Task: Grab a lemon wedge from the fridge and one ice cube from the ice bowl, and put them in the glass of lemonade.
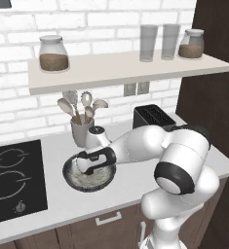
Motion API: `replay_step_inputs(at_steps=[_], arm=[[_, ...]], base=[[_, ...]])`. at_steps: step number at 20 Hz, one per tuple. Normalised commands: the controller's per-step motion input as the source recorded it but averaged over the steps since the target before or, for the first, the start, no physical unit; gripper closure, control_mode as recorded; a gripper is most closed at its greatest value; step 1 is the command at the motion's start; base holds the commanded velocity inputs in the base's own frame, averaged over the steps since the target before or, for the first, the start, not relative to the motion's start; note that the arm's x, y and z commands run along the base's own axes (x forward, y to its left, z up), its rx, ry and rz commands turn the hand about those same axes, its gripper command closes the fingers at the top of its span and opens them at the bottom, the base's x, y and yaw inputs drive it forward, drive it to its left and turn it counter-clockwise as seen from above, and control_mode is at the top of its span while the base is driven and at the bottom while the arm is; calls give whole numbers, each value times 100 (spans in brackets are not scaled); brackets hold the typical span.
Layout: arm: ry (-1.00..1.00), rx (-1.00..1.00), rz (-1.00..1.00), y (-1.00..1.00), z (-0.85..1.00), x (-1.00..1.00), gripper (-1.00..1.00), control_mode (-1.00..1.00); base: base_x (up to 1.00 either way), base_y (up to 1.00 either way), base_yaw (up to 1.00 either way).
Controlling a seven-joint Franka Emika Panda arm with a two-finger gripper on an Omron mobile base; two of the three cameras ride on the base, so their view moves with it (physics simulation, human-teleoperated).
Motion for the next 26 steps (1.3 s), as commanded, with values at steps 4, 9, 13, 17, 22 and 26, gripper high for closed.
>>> replay_step_inputs(at_steps=[4,9,13,17,22,26], arm=[[0,0,0,0,-6,-7,-100,-100],[0,0,0,0,-13,-1,-100,-100],[-2,0,-5,0,-1,-2,-100,-100],[-7,0,-14,-7,0,-20,-100,-100],[-3,0,-13,-3,0,-5,-100,-100],[0,0,0,0,-4,0,-100,-100]], base=[[0,0,0],[0,0,0],[0,0,0],[0,0,0],[0,0,0],[0,0,0]])
